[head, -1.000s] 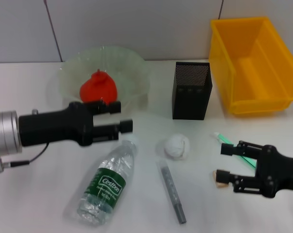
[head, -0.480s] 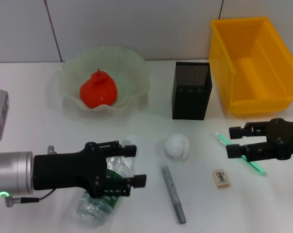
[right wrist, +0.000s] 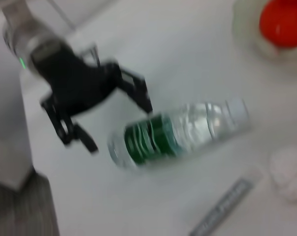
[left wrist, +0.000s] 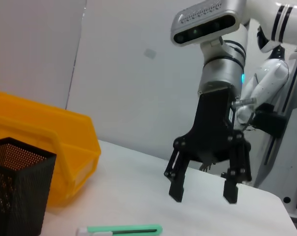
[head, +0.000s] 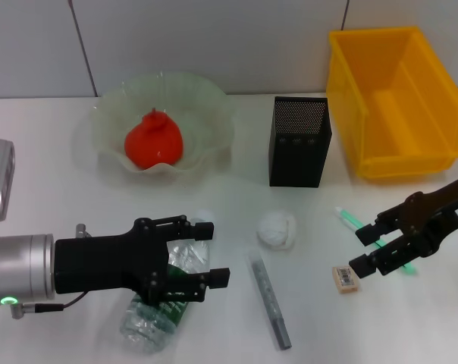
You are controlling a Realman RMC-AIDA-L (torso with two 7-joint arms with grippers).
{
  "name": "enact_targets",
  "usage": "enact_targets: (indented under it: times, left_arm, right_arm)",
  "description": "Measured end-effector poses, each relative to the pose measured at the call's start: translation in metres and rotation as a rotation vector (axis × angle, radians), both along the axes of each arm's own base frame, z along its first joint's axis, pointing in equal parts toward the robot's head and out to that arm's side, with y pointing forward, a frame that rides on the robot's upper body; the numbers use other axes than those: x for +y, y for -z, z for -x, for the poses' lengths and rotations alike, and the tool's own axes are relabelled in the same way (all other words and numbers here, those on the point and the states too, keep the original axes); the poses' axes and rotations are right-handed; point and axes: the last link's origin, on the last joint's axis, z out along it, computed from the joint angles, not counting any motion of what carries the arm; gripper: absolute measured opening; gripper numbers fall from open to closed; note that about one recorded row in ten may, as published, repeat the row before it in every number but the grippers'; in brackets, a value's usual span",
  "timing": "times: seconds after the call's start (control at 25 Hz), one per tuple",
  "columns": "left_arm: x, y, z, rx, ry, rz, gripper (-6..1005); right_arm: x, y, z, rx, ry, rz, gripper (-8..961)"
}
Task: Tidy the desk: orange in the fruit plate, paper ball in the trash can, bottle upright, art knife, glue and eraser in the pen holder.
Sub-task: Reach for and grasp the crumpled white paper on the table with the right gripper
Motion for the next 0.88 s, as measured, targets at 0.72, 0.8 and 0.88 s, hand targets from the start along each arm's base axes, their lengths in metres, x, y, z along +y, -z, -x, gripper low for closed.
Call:
enact_targets:
  times: [0.72, 0.8, 0.88]
  left_arm:
    - [0.007, 0.0, -0.001, 0.016, 0.0, -0.028, 805]
    - [0.007, -0.001, -0.001, 0.016, -0.001, -0.028, 805]
    - [0.007, -0.001, 0.0, 0.016, -0.005, -0.026, 805]
  right_arm:
    - [0.039, 0.038, 0.036, -0.109, -0.18, -0.137, 796]
    - [0.04, 0.055, 0.038, -0.131, -0.224, -0.154, 796]
    - [0.04, 0.062, 0.038, -0.136, -0.237, -0.162, 797]
